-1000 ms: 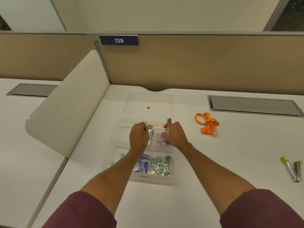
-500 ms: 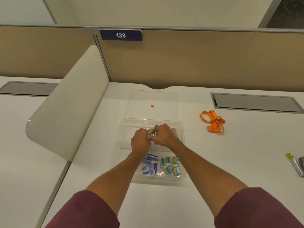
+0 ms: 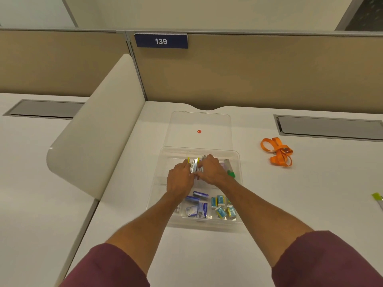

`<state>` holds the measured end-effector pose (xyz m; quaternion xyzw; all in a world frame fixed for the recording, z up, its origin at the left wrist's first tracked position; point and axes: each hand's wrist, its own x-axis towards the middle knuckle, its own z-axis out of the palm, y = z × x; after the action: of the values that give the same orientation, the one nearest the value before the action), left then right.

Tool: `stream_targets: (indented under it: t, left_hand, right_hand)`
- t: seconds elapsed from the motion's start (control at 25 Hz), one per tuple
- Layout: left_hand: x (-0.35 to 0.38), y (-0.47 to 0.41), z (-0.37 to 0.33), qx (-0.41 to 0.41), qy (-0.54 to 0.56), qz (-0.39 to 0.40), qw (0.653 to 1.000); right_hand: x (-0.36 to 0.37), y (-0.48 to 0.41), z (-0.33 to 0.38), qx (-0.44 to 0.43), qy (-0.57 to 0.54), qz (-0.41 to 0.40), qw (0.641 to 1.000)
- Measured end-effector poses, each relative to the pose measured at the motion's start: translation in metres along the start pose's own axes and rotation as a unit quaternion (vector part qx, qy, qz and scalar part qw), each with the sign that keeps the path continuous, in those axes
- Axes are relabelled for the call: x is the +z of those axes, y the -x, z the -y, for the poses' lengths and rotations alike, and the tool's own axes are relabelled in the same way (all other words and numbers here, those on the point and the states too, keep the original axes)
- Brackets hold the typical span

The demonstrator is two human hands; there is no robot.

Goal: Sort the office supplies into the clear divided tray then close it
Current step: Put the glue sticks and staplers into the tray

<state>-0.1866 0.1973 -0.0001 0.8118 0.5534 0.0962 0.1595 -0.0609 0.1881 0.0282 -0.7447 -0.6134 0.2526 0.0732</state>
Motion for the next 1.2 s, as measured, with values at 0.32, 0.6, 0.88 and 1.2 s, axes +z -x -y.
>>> stream_targets:
  t: [0.32,0.6,0.88,1.2]
  left_hand:
    - [-0.003,-0.007,-0.034,0.044,-0.030,0.001,0.999]
    - [0.026,0.004,-0.142,0.129,-0.037,0.064,0.989]
    - [0.082,0.023,-0.259,0.187,-0.059,0.120,0.973]
    - [0.139,0.038,-0.353,0.201,-0.106,0.195,0.954]
  right_hand:
    - [-0.018,0.043,-0.043,0.020,-0.019,-0.103,0.994]
    - [-0.044,0.100,-0.139,0.110,-0.003,-0.129,0.986]
    - [-0.067,0.166,-0.257,0.181,-0.001,-0.154,0.971]
    - [-0.082,0.215,-0.374,0.237,-0.021,-0.171,0.956]
